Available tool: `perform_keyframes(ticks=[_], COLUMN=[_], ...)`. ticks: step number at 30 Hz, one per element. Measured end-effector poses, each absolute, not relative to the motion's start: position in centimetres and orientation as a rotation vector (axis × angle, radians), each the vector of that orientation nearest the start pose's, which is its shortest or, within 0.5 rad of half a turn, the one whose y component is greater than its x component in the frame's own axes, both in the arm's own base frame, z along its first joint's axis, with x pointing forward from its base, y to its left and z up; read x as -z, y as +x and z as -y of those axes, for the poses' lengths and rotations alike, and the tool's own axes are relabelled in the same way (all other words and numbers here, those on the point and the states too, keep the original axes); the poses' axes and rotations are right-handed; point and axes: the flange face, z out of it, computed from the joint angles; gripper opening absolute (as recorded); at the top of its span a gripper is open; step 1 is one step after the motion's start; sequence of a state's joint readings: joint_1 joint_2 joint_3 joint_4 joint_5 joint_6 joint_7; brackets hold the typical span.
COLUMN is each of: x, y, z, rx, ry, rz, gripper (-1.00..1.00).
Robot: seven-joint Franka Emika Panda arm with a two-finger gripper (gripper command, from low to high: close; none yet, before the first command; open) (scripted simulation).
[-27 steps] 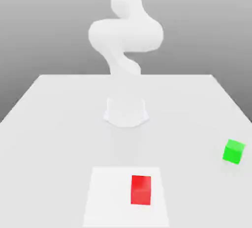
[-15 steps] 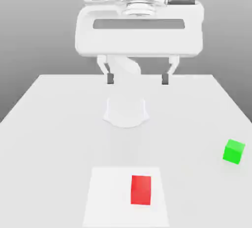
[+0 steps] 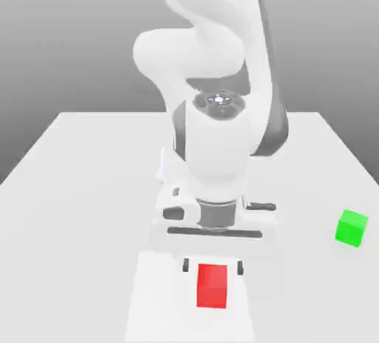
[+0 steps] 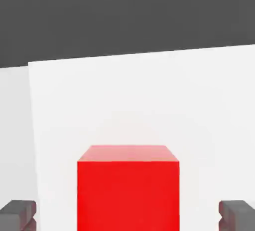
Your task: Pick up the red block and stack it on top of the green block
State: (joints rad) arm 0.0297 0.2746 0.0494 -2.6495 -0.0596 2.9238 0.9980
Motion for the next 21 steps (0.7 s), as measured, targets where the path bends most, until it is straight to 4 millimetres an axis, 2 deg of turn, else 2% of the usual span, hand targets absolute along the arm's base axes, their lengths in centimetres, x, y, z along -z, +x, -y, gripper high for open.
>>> perform_keyframes(ticks=[7, 13, 14, 17, 21], x=[-14.8, -20.4, -21.0, -22.1, -23.3], y=[41.4, 41.4, 41.1, 38.8, 33.5], z=[-3.8, -4.3, -6.7, -15.4, -25.2], rx=[0.001, 0.0, -0.001, -0.004, -0.006], ry=[-2.853, -2.861, -2.896, -3.01, -3.102], rz=[-1.313, -1.296, -1.21, -0.875, -0.443], gripper=[-1.0, -1.0, -1.0, -1.0, -1.0])
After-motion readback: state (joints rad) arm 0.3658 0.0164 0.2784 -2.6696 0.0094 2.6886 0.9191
